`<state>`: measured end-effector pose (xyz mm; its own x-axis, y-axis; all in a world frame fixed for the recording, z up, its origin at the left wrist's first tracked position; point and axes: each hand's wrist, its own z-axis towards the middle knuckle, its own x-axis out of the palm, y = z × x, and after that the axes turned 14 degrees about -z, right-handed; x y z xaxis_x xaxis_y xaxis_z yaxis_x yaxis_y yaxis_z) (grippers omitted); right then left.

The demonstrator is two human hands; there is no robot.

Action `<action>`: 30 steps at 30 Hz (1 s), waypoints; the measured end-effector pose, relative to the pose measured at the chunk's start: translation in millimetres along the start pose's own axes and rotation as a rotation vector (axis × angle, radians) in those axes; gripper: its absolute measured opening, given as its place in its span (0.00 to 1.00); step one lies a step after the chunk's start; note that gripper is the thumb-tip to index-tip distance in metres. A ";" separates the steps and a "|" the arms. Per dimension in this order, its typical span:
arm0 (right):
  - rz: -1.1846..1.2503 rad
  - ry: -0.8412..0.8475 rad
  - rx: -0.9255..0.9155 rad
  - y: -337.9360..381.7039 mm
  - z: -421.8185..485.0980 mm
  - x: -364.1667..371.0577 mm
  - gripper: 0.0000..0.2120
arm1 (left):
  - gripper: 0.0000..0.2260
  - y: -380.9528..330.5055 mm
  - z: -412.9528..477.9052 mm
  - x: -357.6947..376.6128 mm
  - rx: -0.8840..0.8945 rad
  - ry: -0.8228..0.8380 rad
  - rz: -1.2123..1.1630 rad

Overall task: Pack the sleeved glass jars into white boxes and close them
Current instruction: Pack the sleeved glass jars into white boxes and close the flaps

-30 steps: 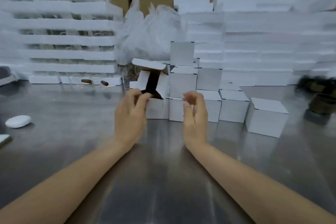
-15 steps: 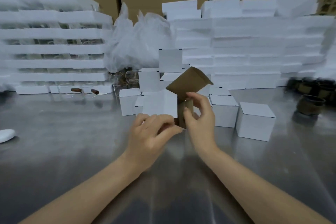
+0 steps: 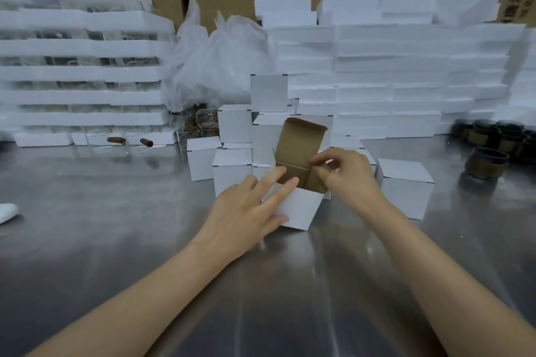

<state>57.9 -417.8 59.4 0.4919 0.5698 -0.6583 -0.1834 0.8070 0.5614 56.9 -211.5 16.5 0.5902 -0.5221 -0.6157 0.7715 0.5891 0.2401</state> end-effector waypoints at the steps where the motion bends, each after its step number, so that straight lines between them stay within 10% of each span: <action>1: 0.029 0.022 0.024 -1.1 1.0 -2.1 0.09 | 0.27 -0.9 1.2 -0.1 -0.006 -0.010 0.021; 7: 0.087 0.112 0.167 -6.3 5.0 -11.3 0.10 | 0.30 -10.7 5.3 0.6 -0.200 0.031 -0.033; 13: -0.375 0.061 0.045 6.8 -1.9 1.0 0.17 | 0.36 -0.3 -8.5 10.1 -0.664 0.286 -0.430; 21: -0.200 0.161 0.066 7.3 -1.4 3.9 0.02 | 0.19 5.4 -6.3 11.0 -0.740 0.192 -0.970; 30: -0.144 0.261 -0.191 5.6 -3.1 1.3 0.16 | 0.19 7.6 -15.7 7.1 -0.680 0.152 -0.973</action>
<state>54.9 -412.0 60.1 0.2948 0.4488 -0.8436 -0.2961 0.8823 0.3659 63.2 -201.1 2.1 -0.2408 -0.8784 -0.4129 0.5684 0.2171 -0.7935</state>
